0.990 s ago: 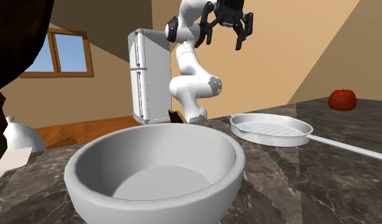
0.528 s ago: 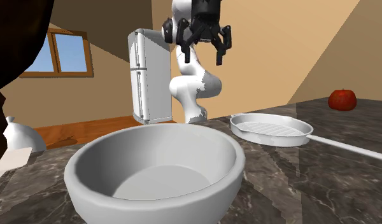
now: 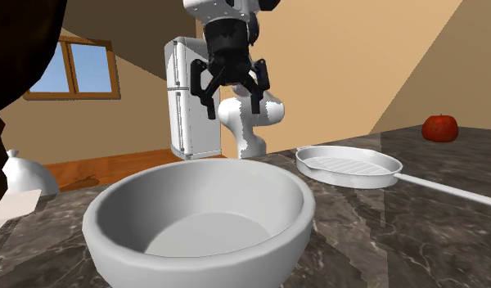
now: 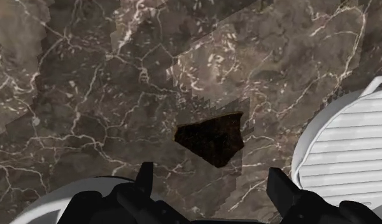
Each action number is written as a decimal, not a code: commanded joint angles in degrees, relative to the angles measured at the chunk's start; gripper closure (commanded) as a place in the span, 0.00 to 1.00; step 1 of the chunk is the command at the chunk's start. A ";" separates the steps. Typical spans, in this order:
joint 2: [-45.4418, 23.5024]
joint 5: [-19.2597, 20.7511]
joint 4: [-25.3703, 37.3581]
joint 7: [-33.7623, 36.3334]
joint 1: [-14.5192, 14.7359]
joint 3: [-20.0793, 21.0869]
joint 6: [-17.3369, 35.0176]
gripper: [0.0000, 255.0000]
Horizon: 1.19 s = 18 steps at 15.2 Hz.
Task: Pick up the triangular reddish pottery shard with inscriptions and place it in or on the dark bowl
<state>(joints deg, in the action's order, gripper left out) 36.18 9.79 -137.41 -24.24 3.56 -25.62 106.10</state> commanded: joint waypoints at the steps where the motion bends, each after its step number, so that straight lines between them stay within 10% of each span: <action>1: -3.72 -0.87 0.89 -5.26 1.21 -4.23 2.69 0.00; 18: -9.50 -2.75 -2.44 -10.61 3.19 -9.20 11.17 0.00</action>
<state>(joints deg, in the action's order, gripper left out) 26.68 7.04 -139.84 -34.84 6.75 -34.82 117.27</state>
